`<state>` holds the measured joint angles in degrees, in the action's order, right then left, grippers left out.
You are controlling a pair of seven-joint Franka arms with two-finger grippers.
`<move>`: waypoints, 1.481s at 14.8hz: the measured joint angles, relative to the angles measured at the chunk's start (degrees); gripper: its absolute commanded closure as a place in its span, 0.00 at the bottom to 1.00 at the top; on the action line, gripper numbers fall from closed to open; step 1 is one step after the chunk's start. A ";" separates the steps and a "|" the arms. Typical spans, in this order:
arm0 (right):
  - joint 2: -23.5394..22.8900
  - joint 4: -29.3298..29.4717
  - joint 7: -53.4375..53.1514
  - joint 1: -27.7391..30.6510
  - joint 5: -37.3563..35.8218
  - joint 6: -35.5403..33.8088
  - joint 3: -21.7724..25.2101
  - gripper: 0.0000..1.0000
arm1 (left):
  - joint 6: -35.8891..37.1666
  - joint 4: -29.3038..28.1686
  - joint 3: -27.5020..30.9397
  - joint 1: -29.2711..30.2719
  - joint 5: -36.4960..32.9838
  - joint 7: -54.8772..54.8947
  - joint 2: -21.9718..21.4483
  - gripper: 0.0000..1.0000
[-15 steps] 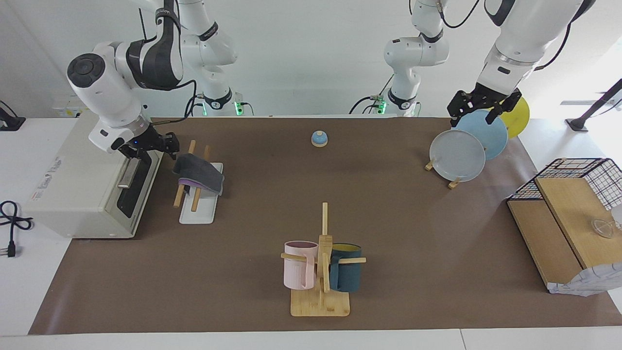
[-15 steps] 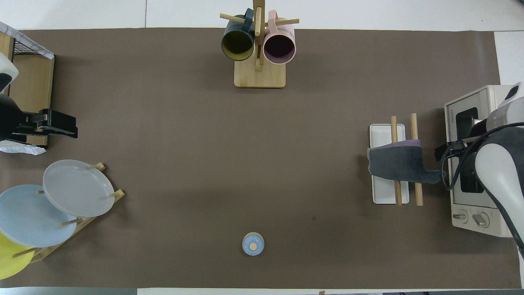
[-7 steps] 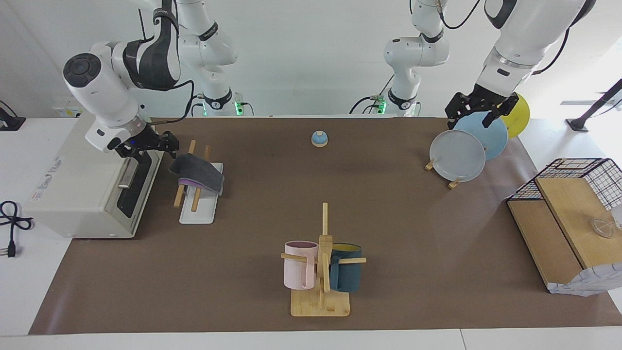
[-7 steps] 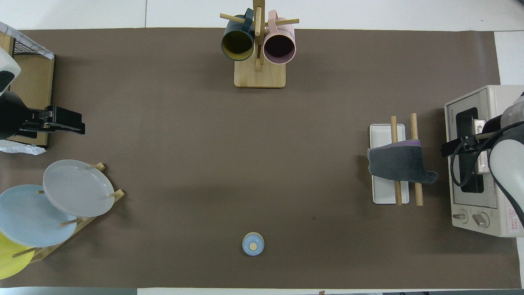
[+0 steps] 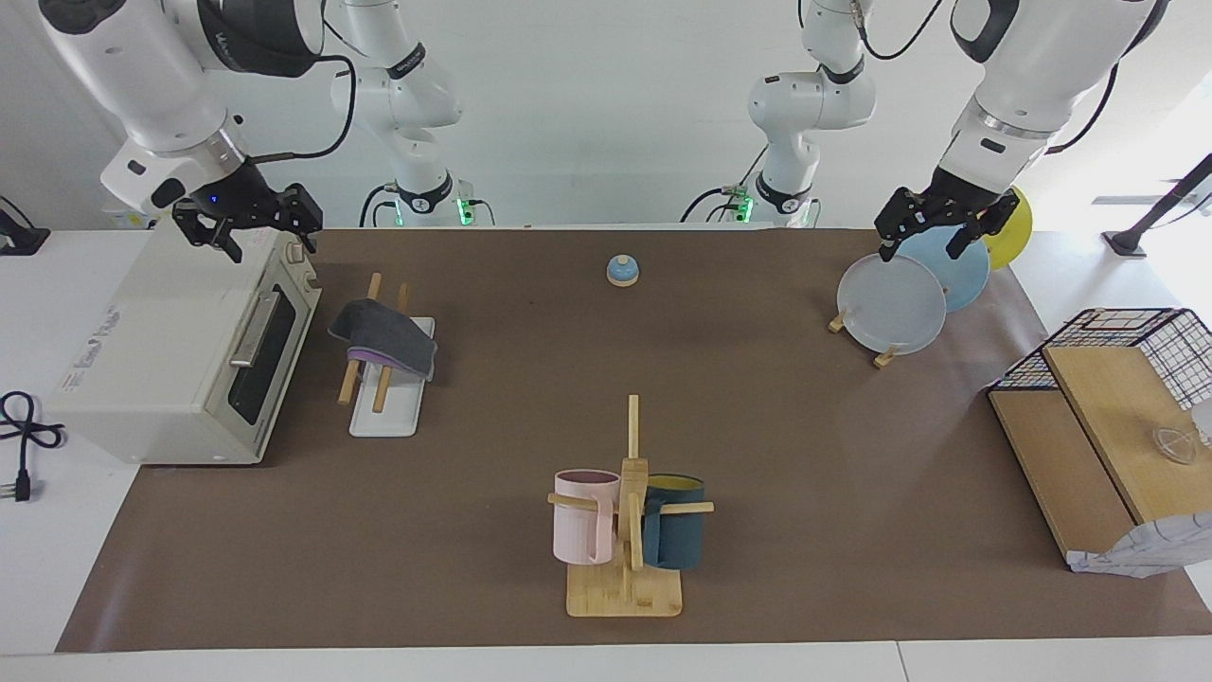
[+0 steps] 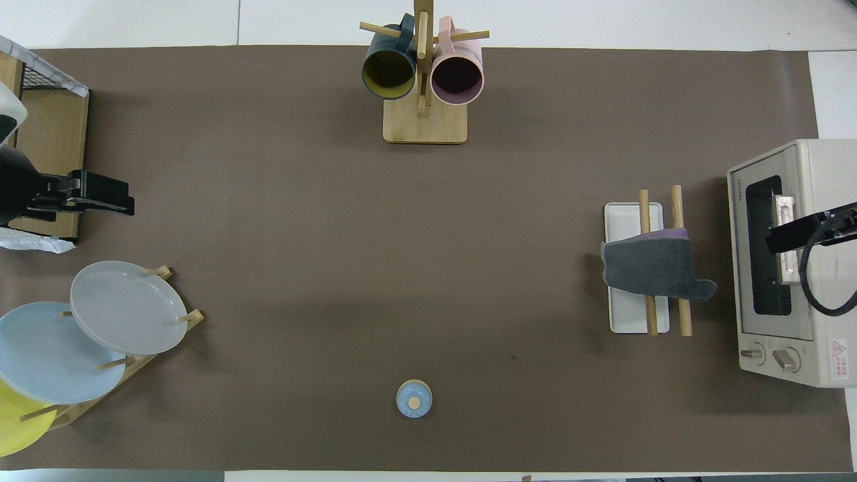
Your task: Fold towel and hang on rack
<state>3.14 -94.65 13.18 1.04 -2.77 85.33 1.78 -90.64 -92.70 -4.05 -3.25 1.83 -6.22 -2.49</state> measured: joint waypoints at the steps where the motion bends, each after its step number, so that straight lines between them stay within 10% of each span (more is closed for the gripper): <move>1: -0.09 0.04 -0.95 -0.54 -0.17 -0.01 -0.04 0.00 | -0.06 -0.18 0.12 0.03 -0.01 0.10 0.35 0.00; 22: -5.22 6.89 -9.04 -1.45 0.43 -4.08 0.49 0.00 | -0.16 -0.41 0.19 1.55 -0.02 0.39 0.55 0.00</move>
<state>-2.08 -87.76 4.14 -0.41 -2.34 81.25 2.27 -90.80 -93.11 -3.86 -1.69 1.81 -5.83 -1.94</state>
